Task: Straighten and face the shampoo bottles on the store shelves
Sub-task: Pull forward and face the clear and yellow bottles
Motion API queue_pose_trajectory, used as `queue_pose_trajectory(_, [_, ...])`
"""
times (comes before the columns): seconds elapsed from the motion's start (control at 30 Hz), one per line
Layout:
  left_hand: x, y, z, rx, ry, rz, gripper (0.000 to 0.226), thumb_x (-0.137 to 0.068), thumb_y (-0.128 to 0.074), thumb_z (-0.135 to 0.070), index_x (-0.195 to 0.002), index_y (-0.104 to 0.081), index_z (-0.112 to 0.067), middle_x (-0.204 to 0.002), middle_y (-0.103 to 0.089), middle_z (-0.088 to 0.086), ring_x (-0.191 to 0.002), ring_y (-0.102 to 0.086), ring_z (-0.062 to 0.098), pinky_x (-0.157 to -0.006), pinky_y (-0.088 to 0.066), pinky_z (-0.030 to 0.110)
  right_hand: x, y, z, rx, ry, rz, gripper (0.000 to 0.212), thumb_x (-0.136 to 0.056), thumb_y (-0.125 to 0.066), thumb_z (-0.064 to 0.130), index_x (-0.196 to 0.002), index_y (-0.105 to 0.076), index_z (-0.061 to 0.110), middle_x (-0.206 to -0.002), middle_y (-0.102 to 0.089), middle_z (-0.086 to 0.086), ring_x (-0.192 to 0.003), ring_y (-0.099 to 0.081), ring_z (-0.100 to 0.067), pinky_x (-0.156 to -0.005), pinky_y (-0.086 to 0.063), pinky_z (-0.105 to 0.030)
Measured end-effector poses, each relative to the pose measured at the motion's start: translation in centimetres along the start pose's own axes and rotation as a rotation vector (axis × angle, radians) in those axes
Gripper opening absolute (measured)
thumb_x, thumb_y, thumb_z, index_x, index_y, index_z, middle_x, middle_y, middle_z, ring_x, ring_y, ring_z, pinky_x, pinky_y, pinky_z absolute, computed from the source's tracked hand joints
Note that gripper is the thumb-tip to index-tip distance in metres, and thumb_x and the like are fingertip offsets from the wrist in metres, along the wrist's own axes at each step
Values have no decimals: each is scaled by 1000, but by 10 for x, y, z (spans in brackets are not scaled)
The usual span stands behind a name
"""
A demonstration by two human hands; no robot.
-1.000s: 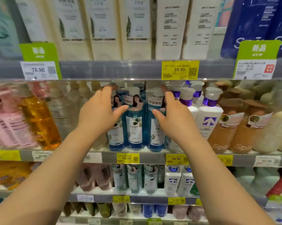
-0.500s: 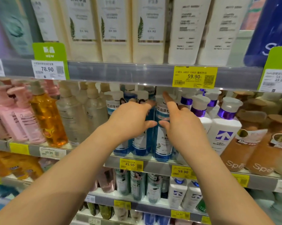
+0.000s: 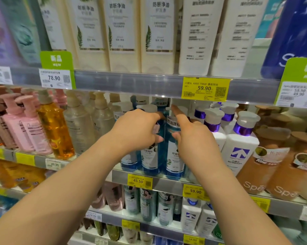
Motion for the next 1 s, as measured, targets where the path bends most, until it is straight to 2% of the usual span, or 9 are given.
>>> queue_pose_trajectory(0.2, [4,5,1,43,-15,13,53,-87,-63,-52,-135,-46,-38,-80,-51,-11,-79,-51,16,-66,-52,34,1,4,4,-46,-37,14,80,-100,-56,20,-157,-4,40,-106,-61,-11,-86,-56,-25,-70,-43,-31])
queue_pose_trajectory(0.33, [13,15,19,175,-77,-13,59,-86,-64,-53,-141,-41,-47,-121,-65,-12,-101,-62,14,-82,-56,37,6,6,10,-76,-103,-34,71,-100,-57,29,-157,-15,35,-109,-64,-13,-97,-63,-30,-75,-51,-36])
queue_pose_trajectory(0.43, [27,32,40,312,-107,-92,57,-86,-68,-46,-138,-44,-49,-131,-61,-13,-95,-62,6,-90,-51,29,13,14,16,-38,-168,-90,68,-98,-59,32,-156,-23,30,-109,-65,-12,-100,-62,-30,-76,-47,-35])
queue_pose_trajectory(0.5, [36,39,59,353,-108,-160,51,-84,-70,-44,-131,-48,-49,-125,-63,-13,-94,-61,3,-91,-50,31,19,20,24,10,-211,-150,62,-97,-60,34,-152,-32,26,-117,-63,-15,-107,-58,-33,-77,-44,-36])
queue_pose_trajectory(0.57, [42,39,81,355,-79,-221,35,-83,-70,-42,-115,-57,-42,-106,-64,-14,-97,-60,7,-86,-52,35,23,26,38,6,-250,-234,58,-97,-60,34,-149,-37,26,-124,-59,-15,-111,-56,-34,-77,-42,-37])
queue_pose_trajectory(0.67, [49,29,115,243,-10,-281,15,-86,-66,-43,-99,-64,-36,-98,-61,-10,-93,-60,15,-76,-51,36,25,23,71,-91,-221,-409,45,-95,-63,33,-139,-53,26,-122,-59,-7,-107,-56,-24,-75,-33,-29])
queue_pose_trajectory(0.77, [54,17,145,74,69,-302,42,-88,-57,-57,-119,-61,-29,-110,-61,0,-96,-62,24,-70,-54,37,16,-3,106,-151,-113,-371,29,-95,-65,31,-123,-65,24,-112,-66,0,-101,-62,-18,-76,-45,-29])
queue_pose_trajectory(0.83, [55,11,159,4,116,-260,56,-87,-51,-65,-130,-52,-30,-114,-59,5,-95,-63,26,-66,-52,36,4,-21,122,-126,-97,-283,35,-96,-62,34,-131,-61,27,-120,-64,0,-107,-61,-19,-84,-48,-33])
queue_pose_trajectory(1.0, [46,-6,161,33,-12,-50,54,-93,-41,-64,-139,-37,-36,-95,-58,4,-88,-61,26,-66,-53,36,-23,-46,148,-37,-140,-141,51,-100,-51,47,-147,-40,29,-129,-56,-10,-108,-59,-29,-81,-50,-39])
Point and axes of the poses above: each hand's wrist, its own x-axis away from the middle knuckle, its own y-axis out of the back of the hand, z = x × y, the point moved 2 cm from there along -x, towards the middle knuckle
